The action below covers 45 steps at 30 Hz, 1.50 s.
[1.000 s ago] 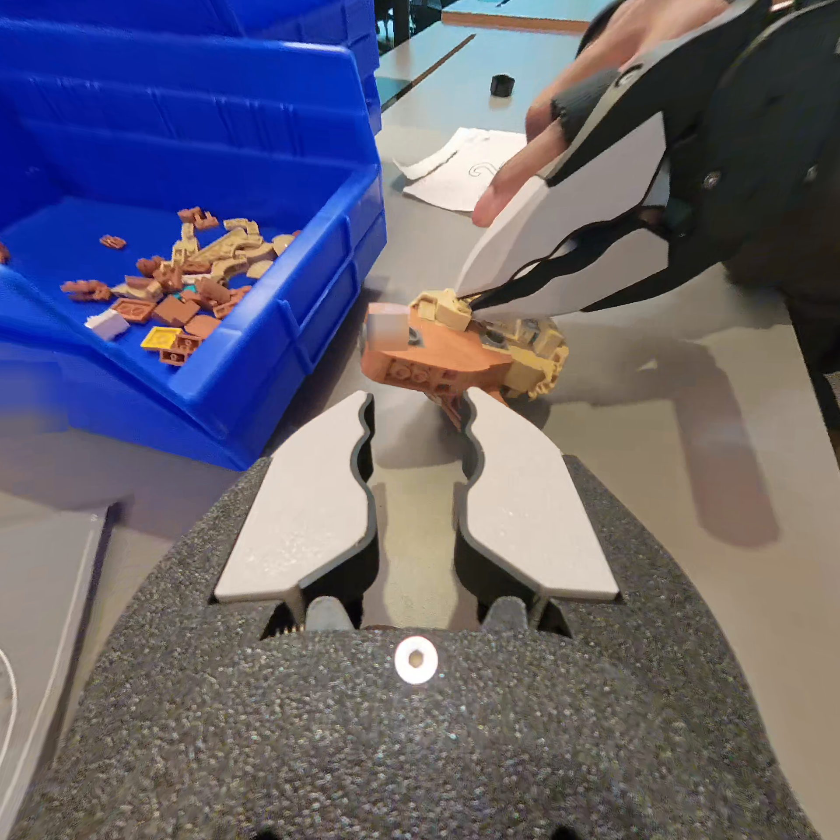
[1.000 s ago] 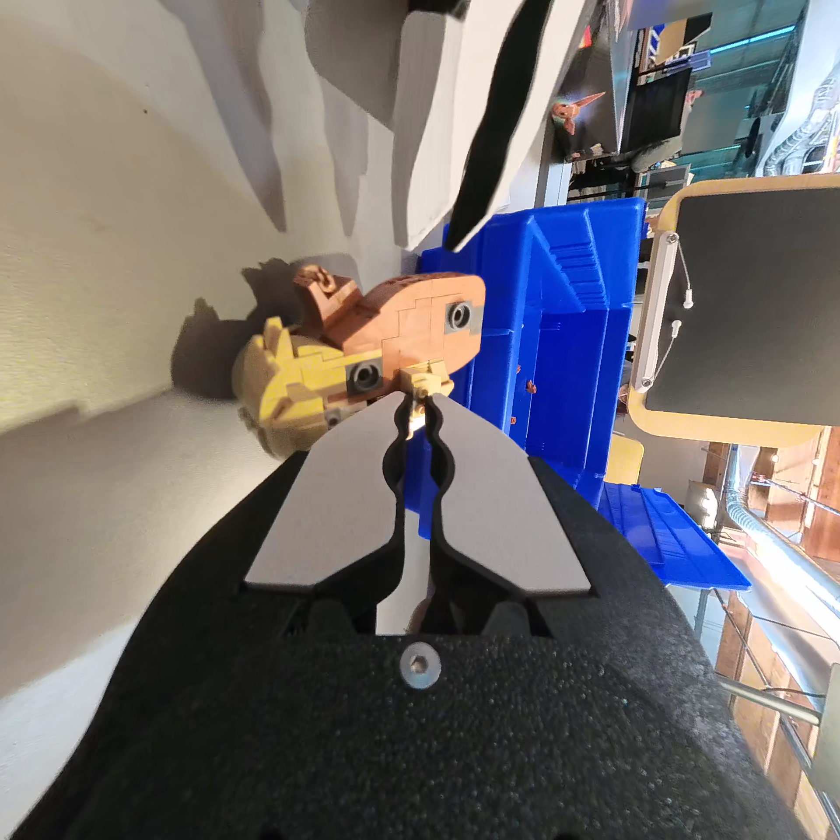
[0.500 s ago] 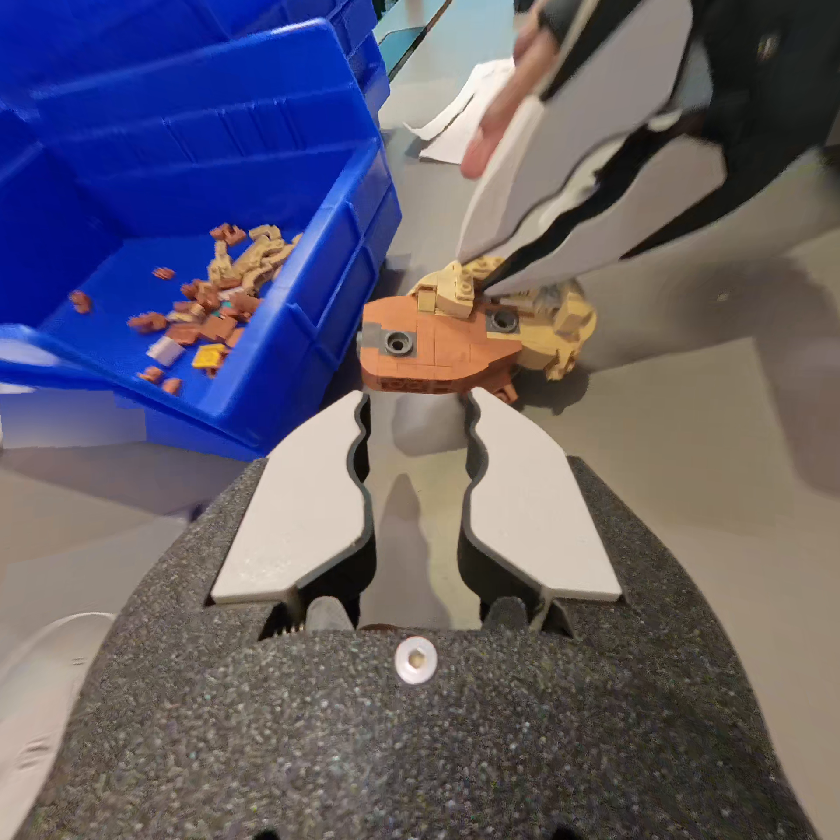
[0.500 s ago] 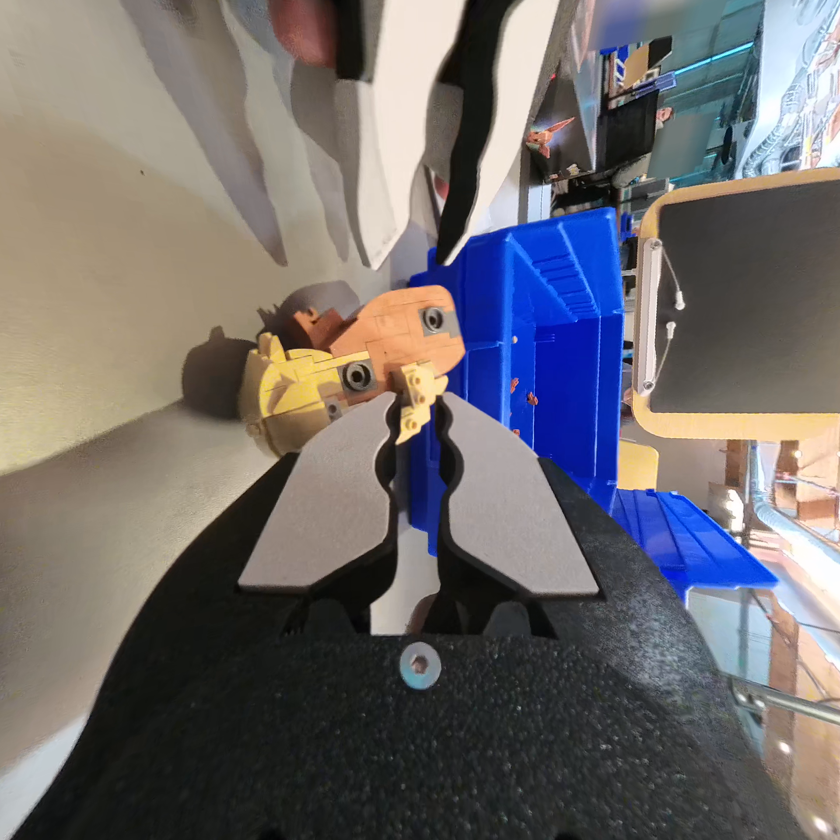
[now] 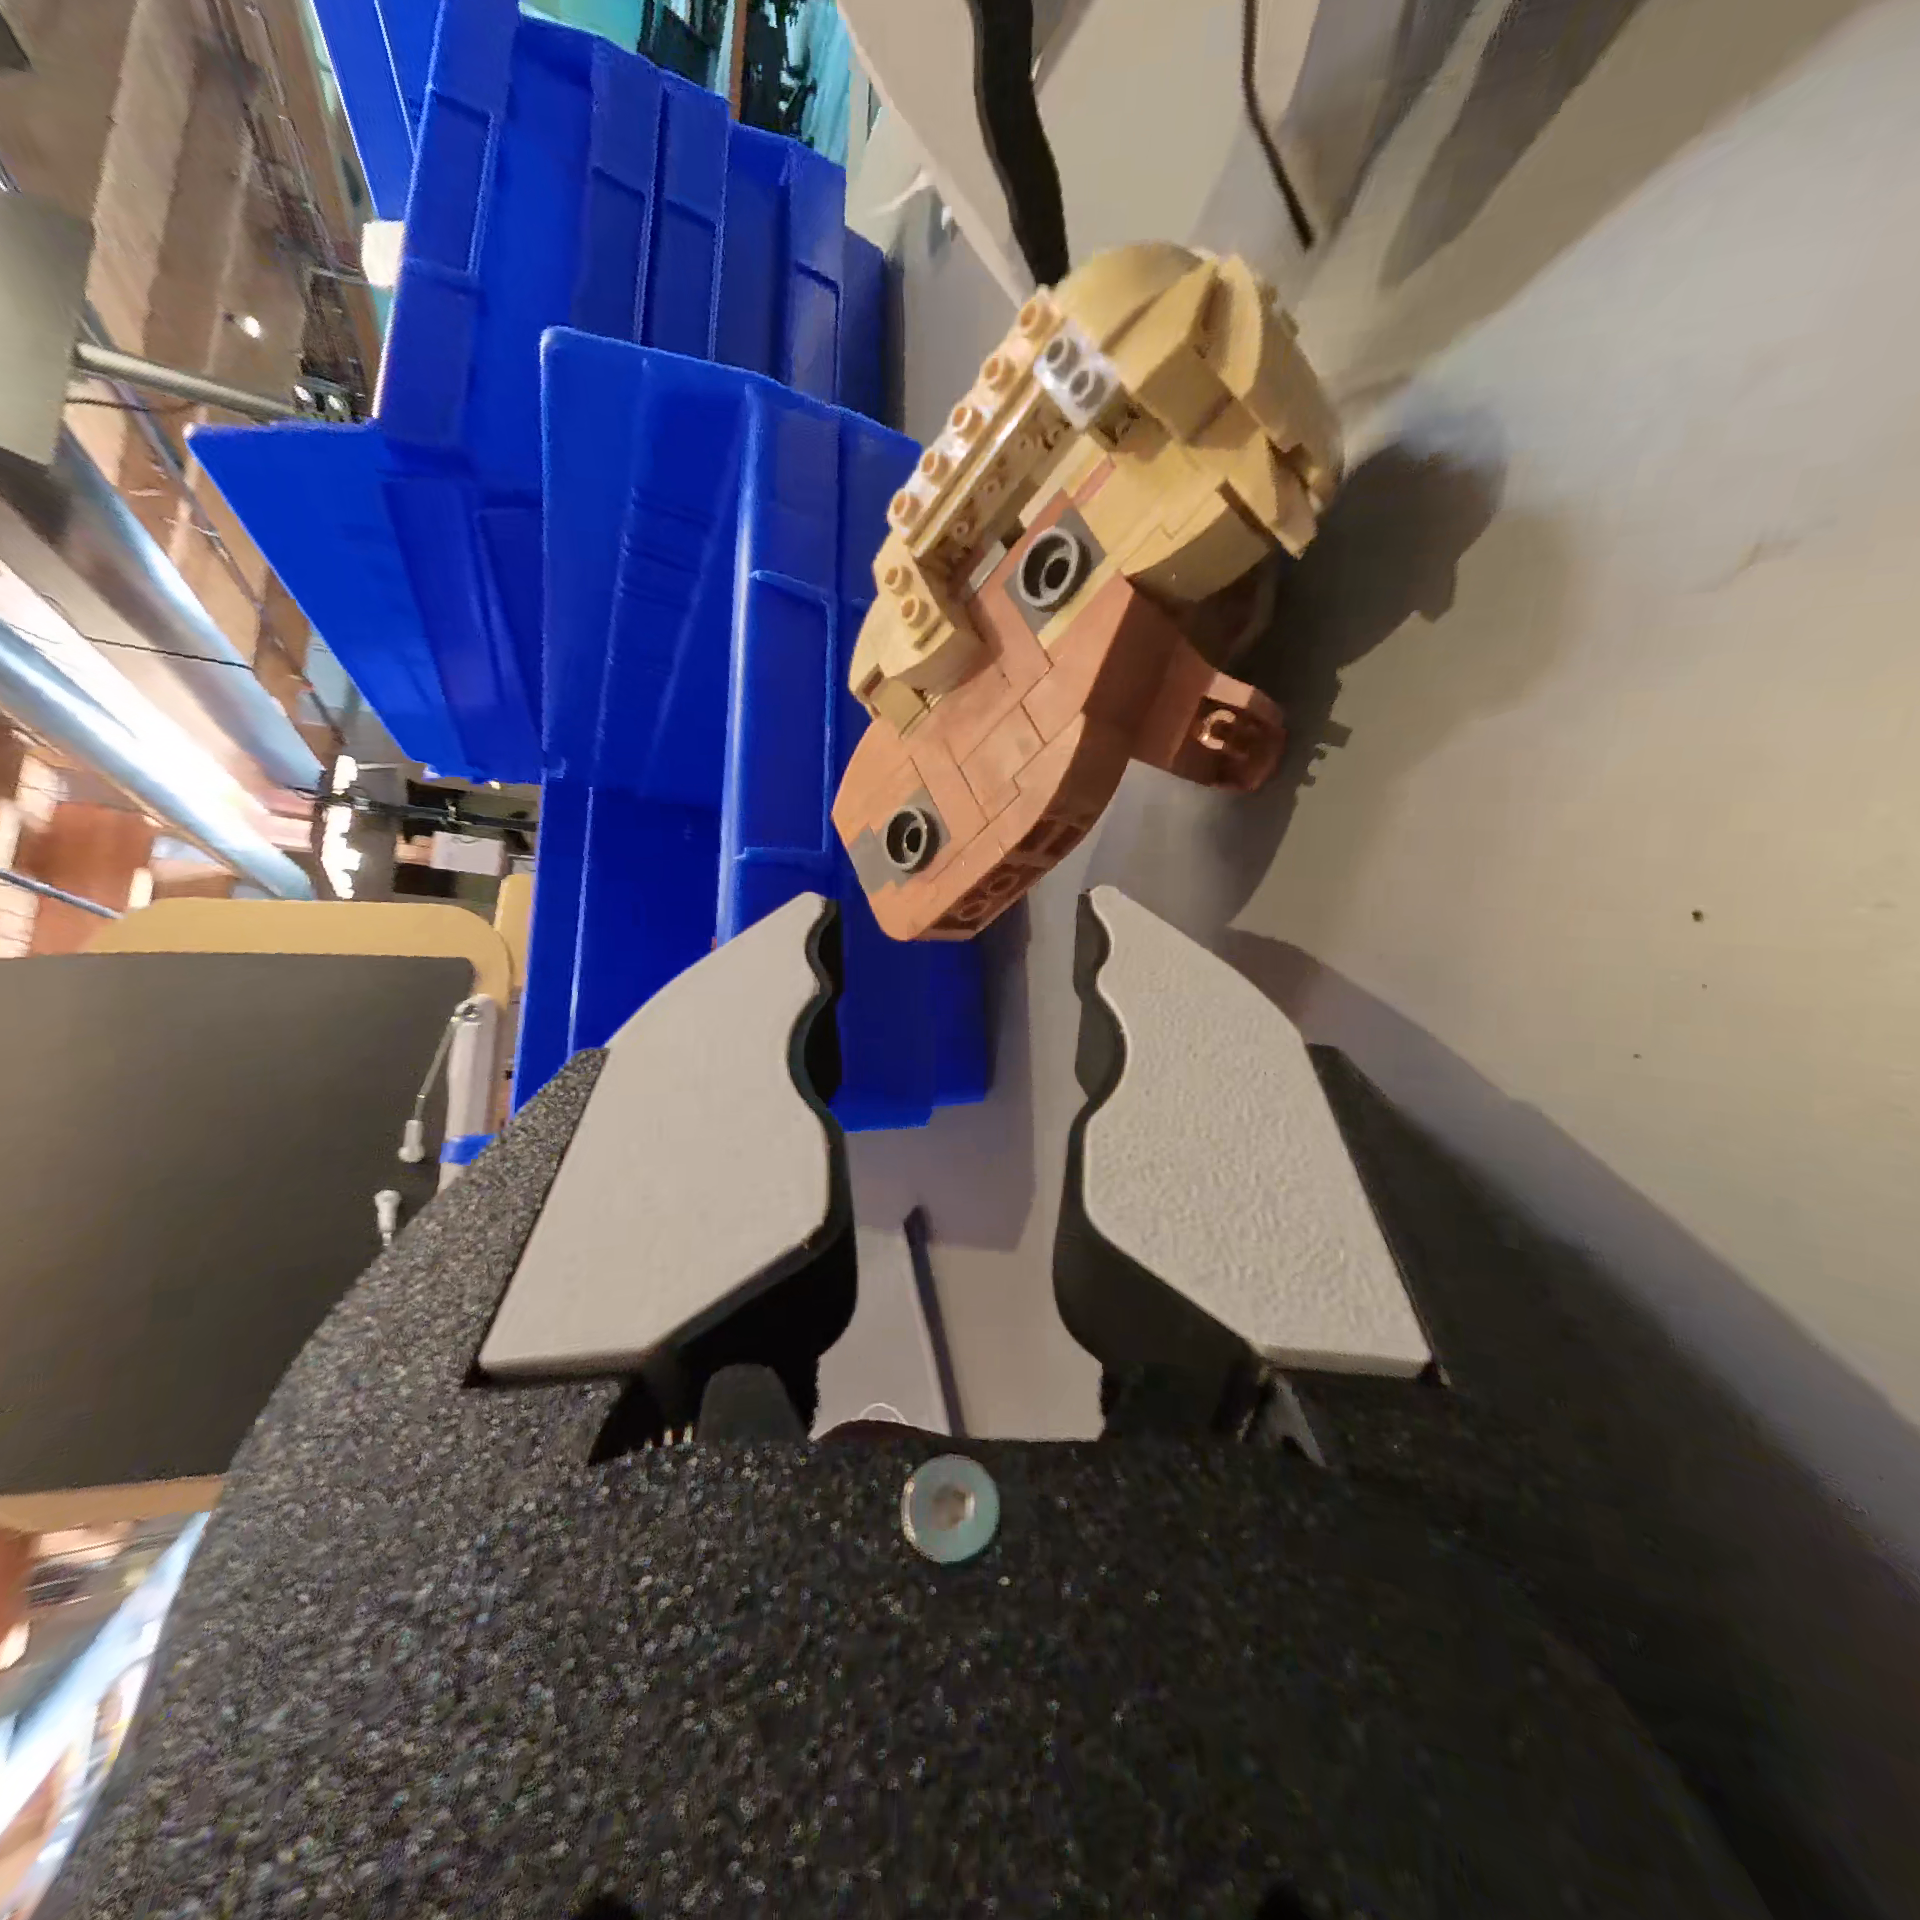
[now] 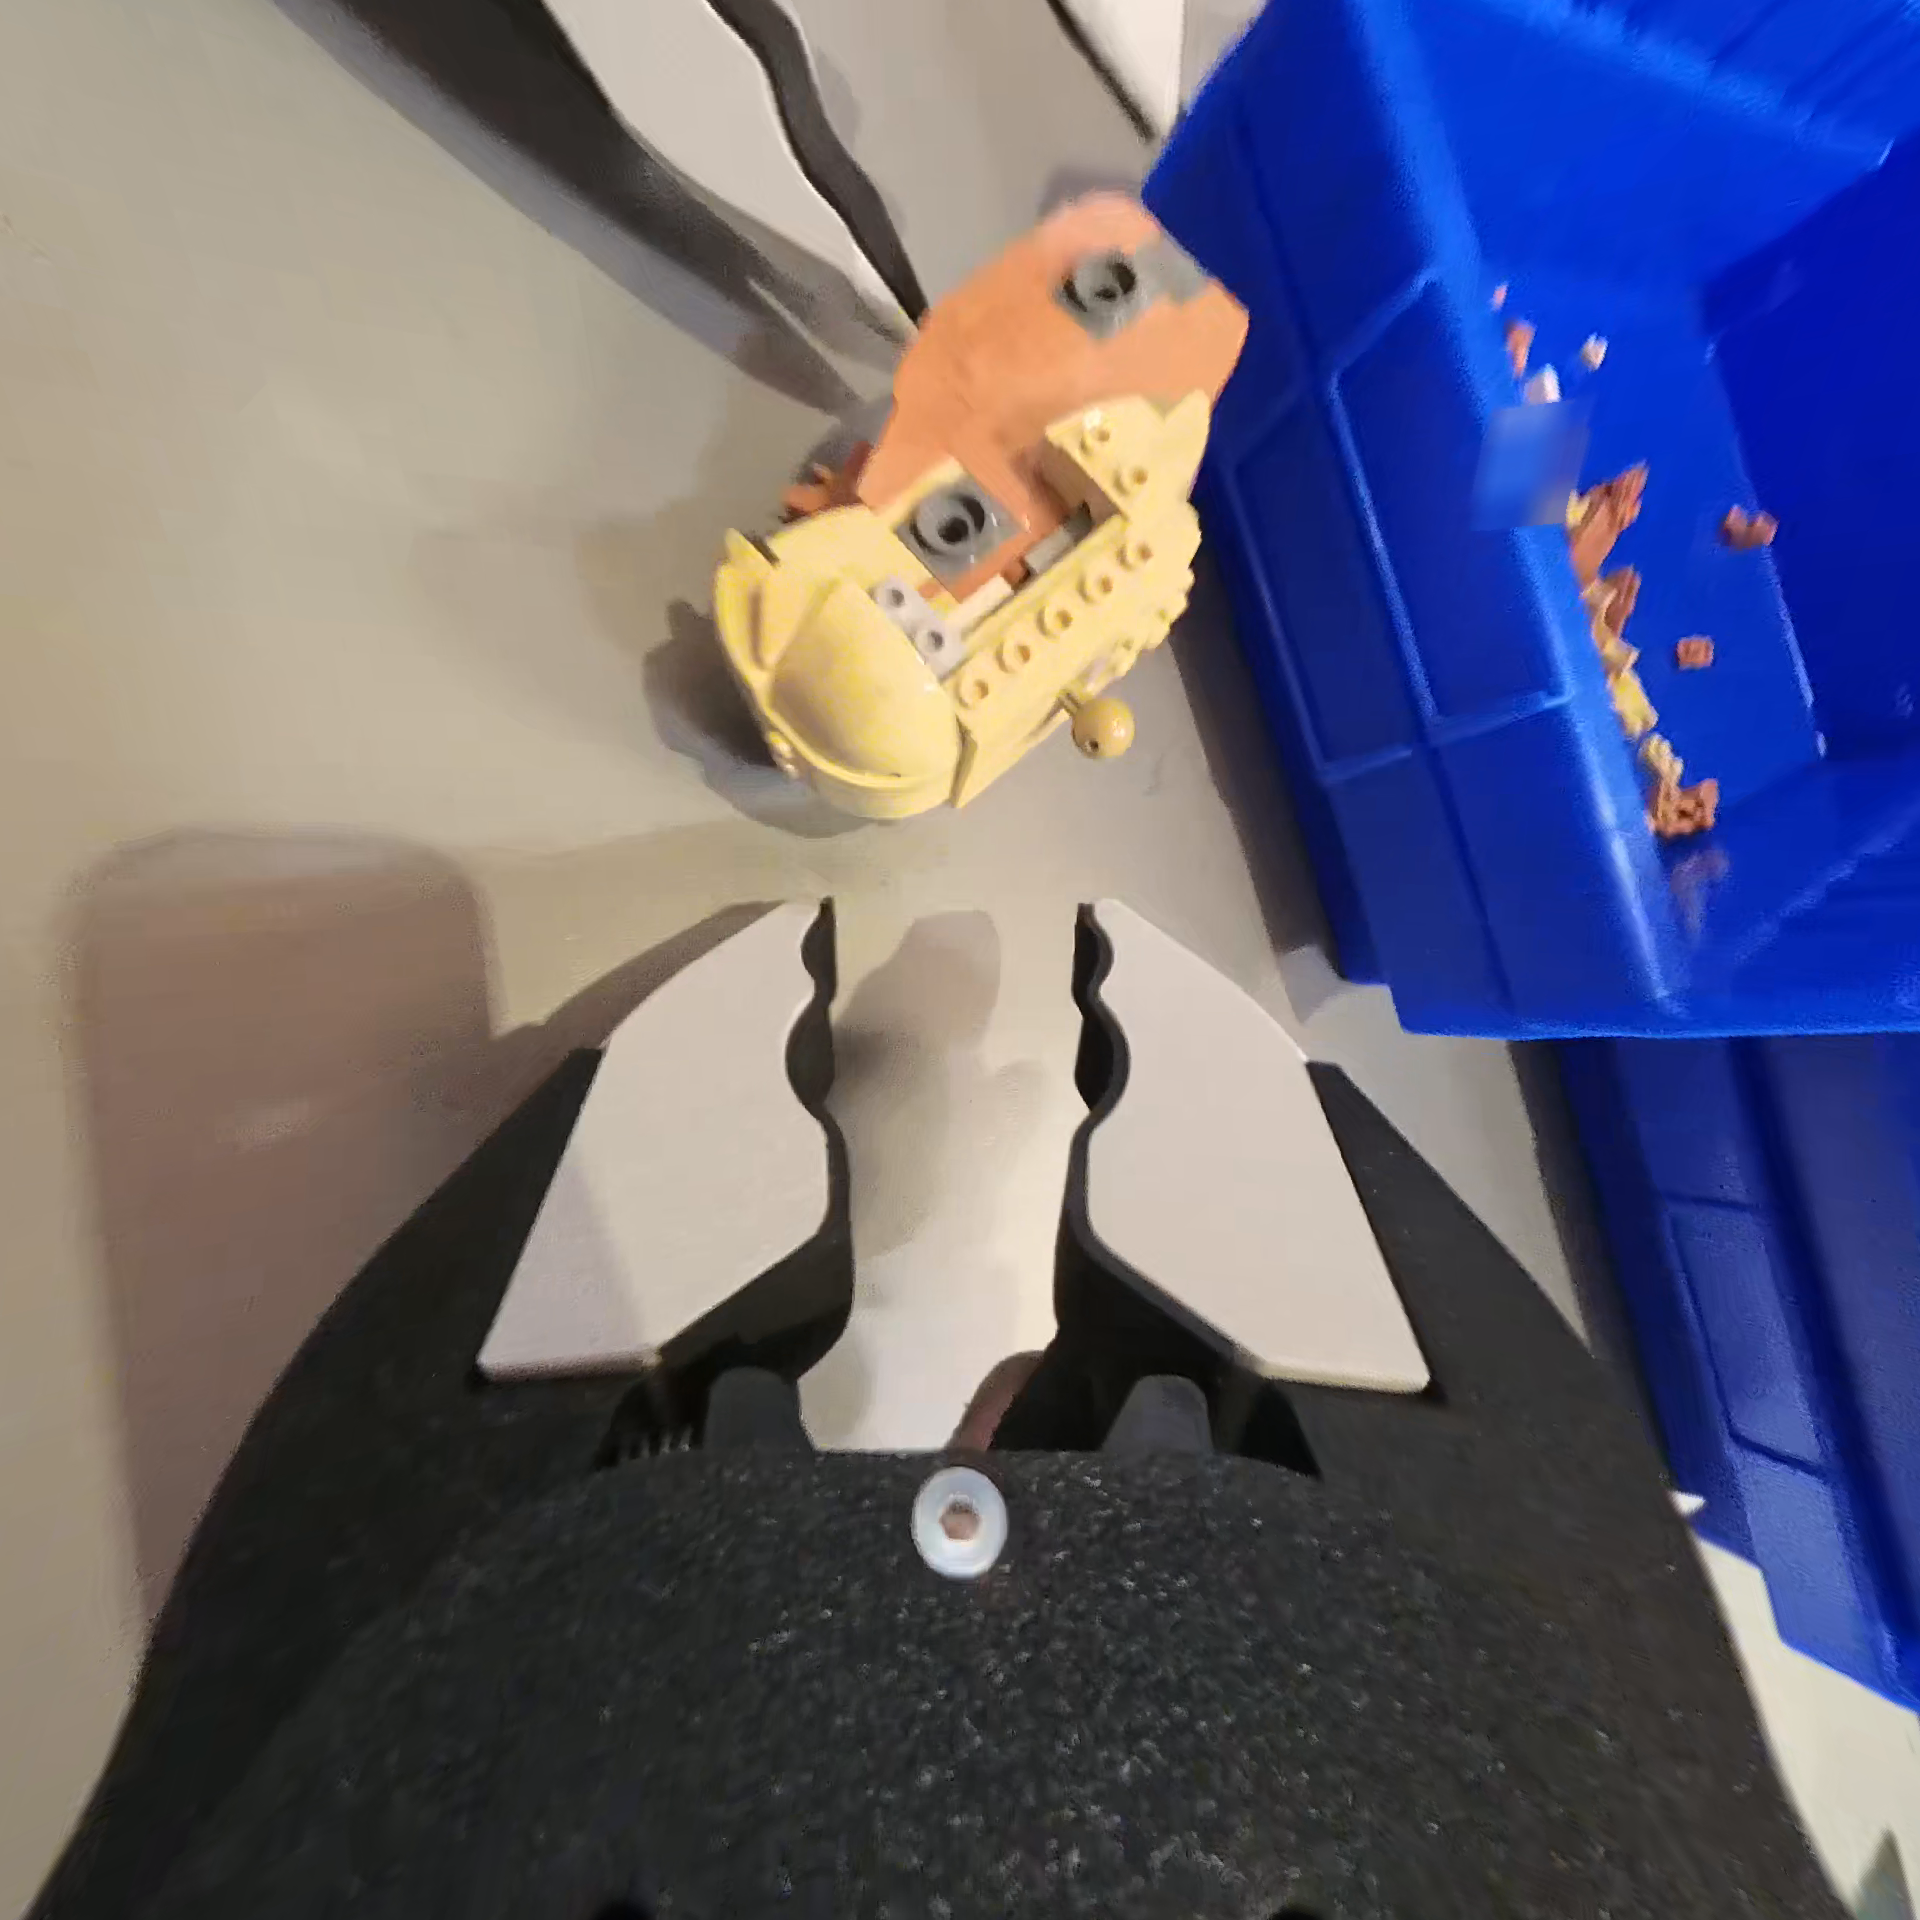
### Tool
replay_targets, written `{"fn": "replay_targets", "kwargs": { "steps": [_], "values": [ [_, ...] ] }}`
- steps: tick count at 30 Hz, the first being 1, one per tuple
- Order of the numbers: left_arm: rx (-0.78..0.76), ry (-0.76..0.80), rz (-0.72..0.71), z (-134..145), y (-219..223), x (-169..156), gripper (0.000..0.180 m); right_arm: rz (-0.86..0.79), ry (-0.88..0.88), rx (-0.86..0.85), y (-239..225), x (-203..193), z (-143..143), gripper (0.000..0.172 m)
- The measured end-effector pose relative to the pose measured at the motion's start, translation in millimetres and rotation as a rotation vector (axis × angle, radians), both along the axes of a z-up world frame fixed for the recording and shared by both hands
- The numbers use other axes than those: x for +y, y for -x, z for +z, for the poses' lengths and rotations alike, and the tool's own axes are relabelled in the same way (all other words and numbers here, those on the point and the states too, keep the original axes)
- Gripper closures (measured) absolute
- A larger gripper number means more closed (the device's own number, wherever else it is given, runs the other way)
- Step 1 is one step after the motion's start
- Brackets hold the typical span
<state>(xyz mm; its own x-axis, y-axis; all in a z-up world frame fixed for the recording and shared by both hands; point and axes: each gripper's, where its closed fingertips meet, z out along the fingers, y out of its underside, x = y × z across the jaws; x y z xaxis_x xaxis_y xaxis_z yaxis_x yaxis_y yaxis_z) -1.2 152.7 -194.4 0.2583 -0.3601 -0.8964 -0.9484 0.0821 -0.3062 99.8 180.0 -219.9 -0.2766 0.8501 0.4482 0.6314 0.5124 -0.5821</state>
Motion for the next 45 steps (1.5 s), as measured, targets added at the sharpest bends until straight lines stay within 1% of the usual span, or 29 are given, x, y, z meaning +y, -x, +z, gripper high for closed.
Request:
{"fn": "replay_targets", "kwargs": {
  "steps": [1,2,5,7,9,11,12,14,18,21,26,30,31,32,33,35,37,40,42,45],
  "values": [
    [0.022,-0.014,0.001,-0.6,-1.2,1.4,0.137,-0.028,-0.012,-0.026,2.5,4.8,-5.9,0.128],
    [0.045,-0.031,0.002,-0.6,-2.6,2.9,0.137,-0.046,-0.019,-0.039,5.7,7.8,-9.7,0.133],
    [0.090,-0.067,-0.011,-1.3,-10.1,4.6,0.137,-0.022,0.014,-0.025,16.8,0.2,-10.5,0.131],
    [0.103,-0.078,-0.021,-3.4,-16.0,4.8,0.137,-0.011,0.024,0.000,21.7,-2.7,-7.5,0.131],
    [0.135,-0.092,0.003,-5.0,-14.8,6.8,0.138,-0.013,0.037,0.034,25.2,-3.1,-1.1,0.136],
    [0.127,-0.074,0.017,-8.7,-13.1,7.8,0.138,-0.019,0.068,0.085,28.8,-3.2,8.1,0.143],
    [0.102,-0.054,0.018,-11.4,-13.5,7.8,0.138,-0.022,0.096,0.111,30.9,-4.1,13.0,0.146],
    [0.041,-0.023,0.020,-13.0,-15.6,6.9,0.139,-0.039,0.144,0.140,35.2,-4.2,19.7,0.145],
    [-0.074,0.062,0.052,-18.4,-16.1,6.0,0.140,-0.049,0.141,0.108,42.9,-1.9,20.2,0.142],
    [-0.163,0.103,0.070,-17.2,-12.7,4.9,0.143,-0.048,0.147,0.117,50.0,-3.1,29.4,0.143],
    [-0.426,0.181,0.049,-2.1,-16.6,-1.7,0.142,-0.026,0.234,0.171,61.7,-11.4,59.0,0.143],
    [-0.641,0.293,0.039,2.1,-24.1,-9.2,0.146,0.016,0.241,0.164,71.7,-21.8,77.0,0.144],
    [-0.682,0.317,0.034,2.2,-26.4,-11.2,0.146,0.018,0.229,0.161,75.4,-23.0,80.0,0.151],
    [-0.728,0.343,0.037,2.5,-28.1,-13.1,0.144,0.022,0.219,0.156,79.5,-24.3,81.8,0.152],
    [-0.766,0.372,0.055,1.2,-27.4,-14.0,0.145,0.030,0.217,0.151,83.9,-26.6,82.7,0.153],
    [-0.832,0.366,0.032,8.6,-28.6,-17.6,0.144,0.033,0.217,0.130,93.1,-29.9,79.6,0.153],
    [-0.848,0.356,0.025,14.1,-28.2,-21.5,0.146,0.033,0.208,0.095,100.9,-31.2,69.9,0.151],
    [-0.779,0.349,0.065,6.5,-22.0,-23.9,0.146,0.019,0.205,0.107,109.7,-28.8,62.7,0.150],
    [-0.737,0.356,0.084,0.1,-19.9,-25.3,0.145,0.000,0.211,0.163,109.5,-23.8,70.8,0.149],
    [-0.738,0.367,0.082,-0.7,-20.5,-25.9,0.144,-0.019,0.246,0.236,94.9,-15.5,87.7,0.146]
  ]
}}
